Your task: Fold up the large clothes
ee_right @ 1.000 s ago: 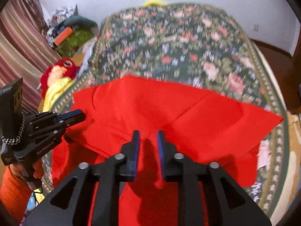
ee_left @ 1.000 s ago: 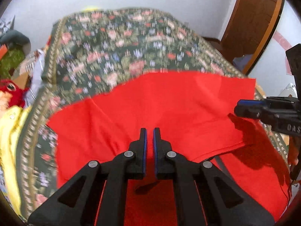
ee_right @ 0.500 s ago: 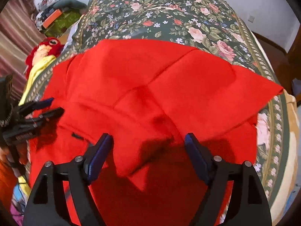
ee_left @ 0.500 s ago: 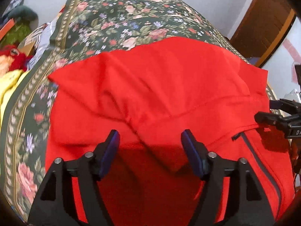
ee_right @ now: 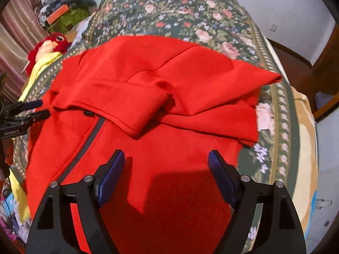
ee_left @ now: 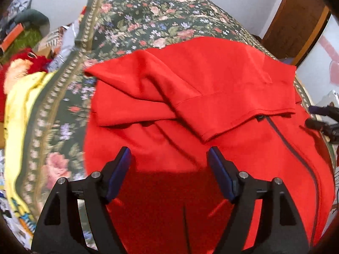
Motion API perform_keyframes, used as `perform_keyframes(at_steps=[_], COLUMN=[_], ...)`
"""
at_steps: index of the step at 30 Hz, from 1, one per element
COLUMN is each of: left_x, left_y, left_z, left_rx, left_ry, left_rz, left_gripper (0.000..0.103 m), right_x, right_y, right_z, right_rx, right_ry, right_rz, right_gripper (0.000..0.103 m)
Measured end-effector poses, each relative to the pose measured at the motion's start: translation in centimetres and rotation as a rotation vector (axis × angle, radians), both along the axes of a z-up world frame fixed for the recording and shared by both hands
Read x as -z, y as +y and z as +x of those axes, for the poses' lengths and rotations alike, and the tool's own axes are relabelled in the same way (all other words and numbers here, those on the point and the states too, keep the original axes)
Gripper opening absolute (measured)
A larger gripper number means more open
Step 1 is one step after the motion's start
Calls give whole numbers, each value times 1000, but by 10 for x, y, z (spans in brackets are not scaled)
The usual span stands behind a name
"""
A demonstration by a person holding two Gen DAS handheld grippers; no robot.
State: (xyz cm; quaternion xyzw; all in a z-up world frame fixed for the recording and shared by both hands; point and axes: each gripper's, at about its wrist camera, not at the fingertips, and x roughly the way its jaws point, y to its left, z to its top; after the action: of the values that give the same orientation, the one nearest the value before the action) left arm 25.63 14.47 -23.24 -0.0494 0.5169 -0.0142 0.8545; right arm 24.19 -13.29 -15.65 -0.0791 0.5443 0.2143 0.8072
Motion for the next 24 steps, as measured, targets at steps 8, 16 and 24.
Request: perform_keyframes(at_steps=[8, 16, 24], left_x=[-21, -2, 34], left_y=[32, 64, 72], left_z=[-39, -85, -126], left_rx=[-92, -188, -262], left_ry=[-41, 16, 93], left_rz=[-11, -82, -264], left_gripper=[75, 75, 75], right_x=[-34, -27, 0], right_y=[-34, -70, -85], right_z=[-19, -42, -64], right_rx=[93, 167, 236], right_ry=[-57, -16, 112], right_rz=[70, 71, 117], right_gripper=[78, 78, 78])
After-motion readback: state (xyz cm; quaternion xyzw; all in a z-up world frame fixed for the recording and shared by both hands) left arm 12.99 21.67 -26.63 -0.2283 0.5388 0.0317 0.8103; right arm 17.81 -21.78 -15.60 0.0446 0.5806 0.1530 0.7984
